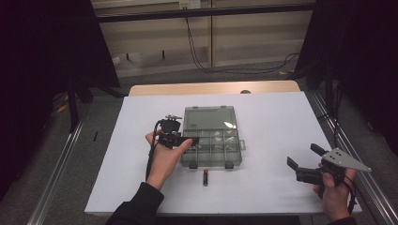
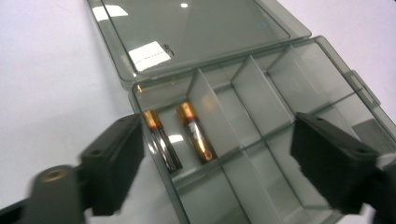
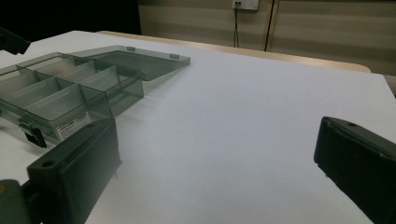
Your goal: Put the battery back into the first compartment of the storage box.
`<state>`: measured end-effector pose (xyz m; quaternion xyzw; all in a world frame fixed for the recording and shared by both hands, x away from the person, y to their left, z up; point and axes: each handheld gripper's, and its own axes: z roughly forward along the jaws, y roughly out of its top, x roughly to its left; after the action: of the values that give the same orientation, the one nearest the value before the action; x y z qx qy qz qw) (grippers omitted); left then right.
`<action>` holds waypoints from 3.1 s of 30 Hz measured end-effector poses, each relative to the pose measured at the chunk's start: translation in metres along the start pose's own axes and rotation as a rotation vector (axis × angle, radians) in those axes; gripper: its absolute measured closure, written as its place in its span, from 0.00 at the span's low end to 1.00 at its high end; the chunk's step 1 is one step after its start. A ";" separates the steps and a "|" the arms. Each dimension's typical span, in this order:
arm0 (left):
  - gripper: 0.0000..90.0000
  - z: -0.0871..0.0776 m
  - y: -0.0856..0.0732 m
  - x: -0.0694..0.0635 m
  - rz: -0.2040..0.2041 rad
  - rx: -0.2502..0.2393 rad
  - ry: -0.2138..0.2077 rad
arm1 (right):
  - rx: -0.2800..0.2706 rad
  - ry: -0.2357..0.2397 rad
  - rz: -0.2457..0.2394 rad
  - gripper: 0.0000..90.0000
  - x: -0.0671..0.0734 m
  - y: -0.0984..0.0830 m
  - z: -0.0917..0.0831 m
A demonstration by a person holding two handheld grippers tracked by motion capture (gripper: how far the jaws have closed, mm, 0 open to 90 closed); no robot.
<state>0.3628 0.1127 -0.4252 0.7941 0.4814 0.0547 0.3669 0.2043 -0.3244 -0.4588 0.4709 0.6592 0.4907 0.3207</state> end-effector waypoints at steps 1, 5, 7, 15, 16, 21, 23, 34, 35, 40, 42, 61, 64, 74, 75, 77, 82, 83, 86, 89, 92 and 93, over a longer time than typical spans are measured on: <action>0.14 0.000 -0.001 -0.001 -0.002 -0.001 0.002 | -0.002 -0.001 0.001 0.00 0.000 0.000 0.000; 0.05 -0.002 -0.006 -0.004 0.016 0.017 -0.016 | -0.001 0.000 -0.001 0.00 0.000 0.000 0.000; 0.02 -0.003 -0.008 -0.006 0.022 0.025 -0.004 | 0.000 0.003 0.000 0.00 0.000 0.000 0.000; 0.00 -0.007 -0.019 -0.012 0.027 0.034 -0.003 | -0.001 0.005 0.000 0.00 0.001 0.000 0.000; 0.00 -0.009 -0.020 -0.013 0.029 0.034 -0.003 | -0.001 0.005 0.000 0.00 0.001 0.000 0.000; 0.00 -0.013 -0.027 -0.019 0.033 0.029 0.014 | -0.001 0.005 0.000 0.00 0.001 0.000 0.000; 0.01 -0.014 -0.029 -0.021 0.045 0.050 0.002 | -0.001 0.004 -0.002 0.00 0.001 0.000 0.001; 0.04 -0.020 -0.045 -0.030 0.045 0.048 0.003 | -0.002 0.002 -0.005 0.00 0.001 0.000 0.001; 0.04 -0.020 -0.047 -0.031 0.050 0.049 0.005 | -0.002 0.002 -0.004 0.00 0.001 0.000 0.001; 0.07 -0.024 -0.052 -0.036 0.061 0.066 -0.020 | -0.002 0.002 -0.004 0.00 0.001 0.000 0.001; 0.08 -0.026 -0.054 -0.039 0.064 0.064 -0.026 | -0.002 0.002 -0.005 0.00 0.001 0.000 0.001; 0.22 -0.035 -0.072 -0.059 0.088 0.061 -0.018 | -0.005 0.000 -0.007 0.00 0.001 0.001 0.000; 0.28 -0.032 -0.074 -0.063 0.104 0.073 -0.029 | -0.004 0.001 -0.004 0.00 0.001 0.001 0.000; 0.48 -0.020 -0.078 -0.074 0.141 0.106 -0.046 | -0.004 -0.001 -0.006 0.00 0.001 0.001 0.000; 0.50 -0.019 -0.078 -0.074 0.139 0.106 -0.049 | -0.003 0.000 -0.007 0.00 0.001 0.001 0.000; 0.54 -0.016 -0.078 -0.075 0.135 0.109 -0.051 | -0.002 0.000 -0.005 0.00 0.001 0.001 0.000; 0.62 -0.011 -0.078 -0.074 0.134 0.124 -0.060 | -0.003 -0.001 -0.003 0.00 0.001 0.001 0.000; 0.64 -0.010 -0.078 -0.074 0.132 0.129 -0.072 | -0.003 -0.001 -0.003 0.00 0.001 0.001 0.000; 0.68 -0.007 -0.078 -0.074 0.128 0.134 -0.080 | -0.001 -0.001 -0.004 0.00 0.001 0.001 0.000; 0.68 -0.005 -0.078 -0.074 0.126 0.134 -0.068 | -0.001 0.000 -0.006 0.00 0.002 0.001 0.000; 0.69 -0.003 -0.078 -0.074 0.129 0.142 -0.059 | -0.002 -0.001 -0.006 0.00 0.002 0.000 0.001; 0.69 -0.002 -0.079 -0.074 0.128 0.140 -0.051 | -0.002 -0.001 -0.006 0.00 0.002 0.000 0.001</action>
<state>0.2657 0.0752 -0.4540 0.8482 0.4227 0.0240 0.3182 0.2044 -0.3228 -0.4585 0.4689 0.6600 0.4904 0.3228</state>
